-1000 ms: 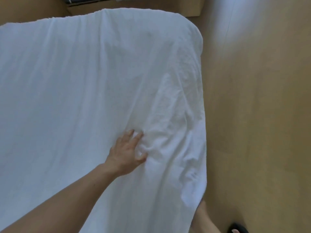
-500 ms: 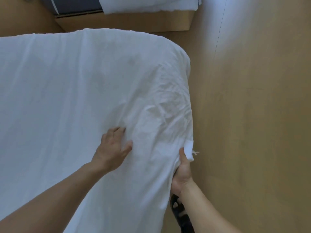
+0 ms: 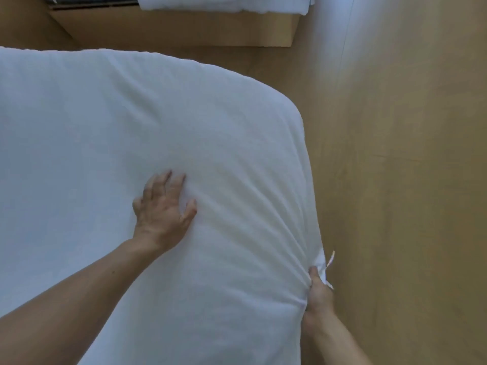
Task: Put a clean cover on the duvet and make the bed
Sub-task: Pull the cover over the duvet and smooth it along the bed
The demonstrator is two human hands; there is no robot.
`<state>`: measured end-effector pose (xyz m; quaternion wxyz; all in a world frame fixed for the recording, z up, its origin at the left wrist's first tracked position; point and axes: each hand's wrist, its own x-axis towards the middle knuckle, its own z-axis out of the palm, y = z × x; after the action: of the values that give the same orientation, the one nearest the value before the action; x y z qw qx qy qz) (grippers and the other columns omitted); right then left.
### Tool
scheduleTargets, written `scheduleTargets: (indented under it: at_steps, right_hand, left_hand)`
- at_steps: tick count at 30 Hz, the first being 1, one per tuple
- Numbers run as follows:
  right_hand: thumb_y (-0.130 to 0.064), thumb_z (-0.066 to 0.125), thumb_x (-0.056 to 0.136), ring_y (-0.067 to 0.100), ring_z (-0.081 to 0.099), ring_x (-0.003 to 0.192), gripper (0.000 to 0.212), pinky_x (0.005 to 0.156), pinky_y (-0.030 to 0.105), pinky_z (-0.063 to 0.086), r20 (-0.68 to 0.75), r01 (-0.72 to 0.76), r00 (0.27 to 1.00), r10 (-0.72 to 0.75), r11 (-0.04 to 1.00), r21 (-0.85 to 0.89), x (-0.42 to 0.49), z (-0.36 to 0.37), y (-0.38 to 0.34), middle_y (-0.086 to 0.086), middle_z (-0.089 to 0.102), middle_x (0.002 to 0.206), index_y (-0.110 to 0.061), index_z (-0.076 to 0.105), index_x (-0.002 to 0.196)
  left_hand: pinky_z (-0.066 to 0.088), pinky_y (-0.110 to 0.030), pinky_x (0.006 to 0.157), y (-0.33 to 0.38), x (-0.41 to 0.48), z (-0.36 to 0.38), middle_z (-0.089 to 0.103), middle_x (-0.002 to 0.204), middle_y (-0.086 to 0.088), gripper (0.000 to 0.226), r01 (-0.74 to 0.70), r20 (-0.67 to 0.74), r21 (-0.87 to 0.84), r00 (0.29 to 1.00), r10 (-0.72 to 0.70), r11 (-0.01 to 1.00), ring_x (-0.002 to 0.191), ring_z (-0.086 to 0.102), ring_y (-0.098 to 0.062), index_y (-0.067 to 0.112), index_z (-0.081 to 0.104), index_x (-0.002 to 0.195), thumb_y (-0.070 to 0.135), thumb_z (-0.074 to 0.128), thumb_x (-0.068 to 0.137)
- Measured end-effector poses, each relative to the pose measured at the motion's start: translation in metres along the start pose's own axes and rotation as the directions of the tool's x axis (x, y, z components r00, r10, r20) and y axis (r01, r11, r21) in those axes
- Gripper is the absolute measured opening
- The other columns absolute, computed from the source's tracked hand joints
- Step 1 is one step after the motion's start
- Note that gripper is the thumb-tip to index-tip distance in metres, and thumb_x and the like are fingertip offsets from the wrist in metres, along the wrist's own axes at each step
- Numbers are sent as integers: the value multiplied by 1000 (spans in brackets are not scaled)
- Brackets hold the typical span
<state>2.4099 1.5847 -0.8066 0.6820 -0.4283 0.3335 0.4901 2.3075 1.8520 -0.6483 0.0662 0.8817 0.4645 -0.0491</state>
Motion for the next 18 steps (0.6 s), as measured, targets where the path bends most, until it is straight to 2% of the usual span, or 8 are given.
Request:
scheduleTargets:
  at_steps: [2,4,7,11,13,15,16,18]
  right_hand:
    - [-50,64,83,39,70,97,49,88,59,55,95,-24,995,24,1000,-5,-6,13,-3,18,73,106,-11,72,112]
    - [-40,55,91,41,66,102,37,95,61,49,281,-100,955,89,995,23,-6,27,-14,21,69,106,-9,73,101]
    - [-48,44,98,37,70,80,50,76,51,55,382,-127,921,79,987,101,12,40,-50,16,70,85,-11,76,90]
    - [-56,35,98,34,74,86,65,64,44,61,314,-106,948,47,979,175,59,102,-111,16,75,103,-10,80,95]
    - [-46,48,93,31,73,83,47,66,41,62,265,-72,964,35,989,128,84,126,-140,12,73,98,-11,79,91]
    - [-33,64,87,28,68,79,21,70,37,60,243,-158,957,157,987,-14,98,143,-164,8,66,91,-13,71,92]
    - [-29,61,92,25,66,72,19,65,35,59,240,-181,951,197,980,-85,104,150,-174,6,64,83,-13,68,85]
    - [-26,53,100,21,62,54,36,53,30,54,216,-174,952,217,964,-202,108,165,-192,5,62,64,-12,65,69]
  left_hand:
    - [16,-54,114,3,10,5,13,164,2,90,36,49,13,998,-36,999,151,5,-20,32,25,155,70,16,74]
    - [11,-56,116,4,24,8,4,166,6,88,66,67,9,996,-67,998,152,-3,-16,37,17,156,70,14,74]
    - [4,-57,116,14,42,17,-1,166,11,90,67,56,-12,996,-66,998,151,-10,-11,41,11,156,72,6,72]
    - [3,-58,117,30,66,22,3,166,11,87,97,-9,-61,995,-98,993,152,-5,-10,41,14,156,72,8,75]
    - [4,-58,117,37,80,22,6,166,11,87,114,-14,-60,993,-115,992,152,-3,-11,39,15,156,71,8,76]
    - [5,-60,117,44,92,21,9,166,9,87,146,-28,-71,989,-148,987,152,0,-13,36,18,157,70,10,77]
    - [5,-60,117,49,97,21,11,166,8,88,168,-32,-80,985,-171,982,152,1,-13,35,19,157,69,10,77]
    - [4,-59,117,64,109,19,11,166,6,89,212,-25,-92,976,-215,973,152,1,-13,33,19,157,70,9,76]
